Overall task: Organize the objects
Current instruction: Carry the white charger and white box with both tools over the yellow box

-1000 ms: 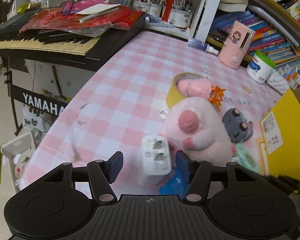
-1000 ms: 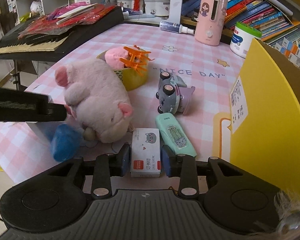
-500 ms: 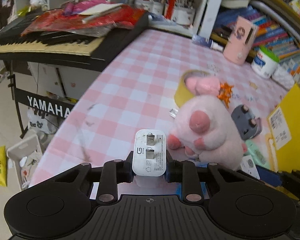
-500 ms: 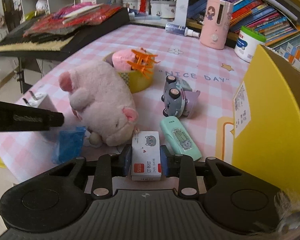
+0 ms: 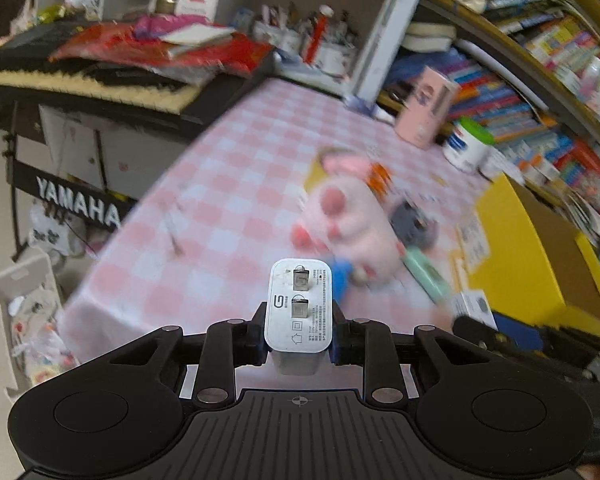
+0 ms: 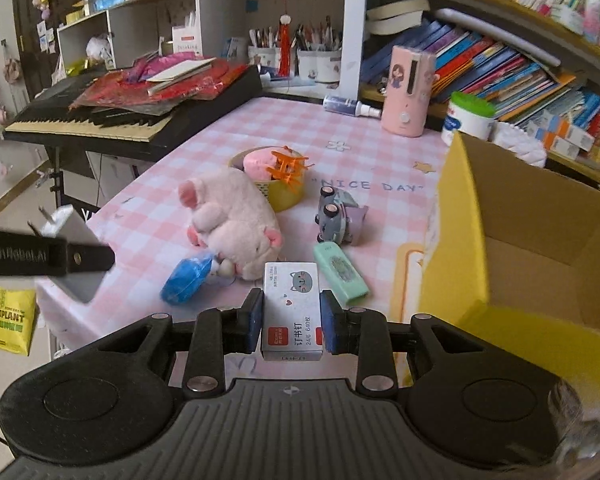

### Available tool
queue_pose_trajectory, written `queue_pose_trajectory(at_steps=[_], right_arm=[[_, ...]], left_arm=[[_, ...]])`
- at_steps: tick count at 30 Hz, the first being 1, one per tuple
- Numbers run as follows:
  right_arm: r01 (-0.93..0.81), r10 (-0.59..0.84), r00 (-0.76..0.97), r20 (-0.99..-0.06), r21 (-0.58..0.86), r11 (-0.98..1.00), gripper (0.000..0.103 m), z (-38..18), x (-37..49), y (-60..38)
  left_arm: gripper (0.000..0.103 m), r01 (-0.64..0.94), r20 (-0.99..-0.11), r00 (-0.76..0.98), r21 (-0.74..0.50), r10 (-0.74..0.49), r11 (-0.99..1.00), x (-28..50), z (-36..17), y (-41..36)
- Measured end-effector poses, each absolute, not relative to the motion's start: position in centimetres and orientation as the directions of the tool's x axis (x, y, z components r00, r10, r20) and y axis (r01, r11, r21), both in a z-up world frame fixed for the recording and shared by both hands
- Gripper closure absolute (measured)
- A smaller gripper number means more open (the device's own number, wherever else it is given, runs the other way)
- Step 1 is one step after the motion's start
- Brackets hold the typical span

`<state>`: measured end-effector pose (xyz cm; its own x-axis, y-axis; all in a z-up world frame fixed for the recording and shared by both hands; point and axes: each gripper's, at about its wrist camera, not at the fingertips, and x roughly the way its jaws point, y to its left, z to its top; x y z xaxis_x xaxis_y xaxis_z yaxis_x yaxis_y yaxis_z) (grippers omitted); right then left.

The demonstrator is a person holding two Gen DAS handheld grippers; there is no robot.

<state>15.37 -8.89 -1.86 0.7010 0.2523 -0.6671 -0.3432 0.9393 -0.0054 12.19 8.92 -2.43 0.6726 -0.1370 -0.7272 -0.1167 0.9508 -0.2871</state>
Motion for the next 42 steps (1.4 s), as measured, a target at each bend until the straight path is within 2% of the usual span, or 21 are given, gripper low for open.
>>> queue_pose_trajectory(at_steps=[20, 33, 42], right_arm=[[-0.083, 0.062, 0.748, -0.660, -0.001, 0.997, 0.075, -1.0, 0.4, -13.8], [0.171, -0.121, 0.741, -0.661, 0.011, 0.985, 0.075, -0.5, -5.6, -19.7], [0.288, -0.196, 0.709, -0.678, 0.025, 0.957, 0.075, -0.8, -7.2, -23.0]], left_arm=[[0.078, 0.207, -0.698, 0.608, -0.319, -0.377, 0.925, 1.6, -1.3, 2.9], [0.078, 0.449, -0.677, 0.519, -0.304, -0.522, 0.840, -0.1, -0.5, -3.8], [0.078, 0.526, -0.682, 0.464, -0.301, -0.565, 0.795, 0.0, -0.6, -6.9]])
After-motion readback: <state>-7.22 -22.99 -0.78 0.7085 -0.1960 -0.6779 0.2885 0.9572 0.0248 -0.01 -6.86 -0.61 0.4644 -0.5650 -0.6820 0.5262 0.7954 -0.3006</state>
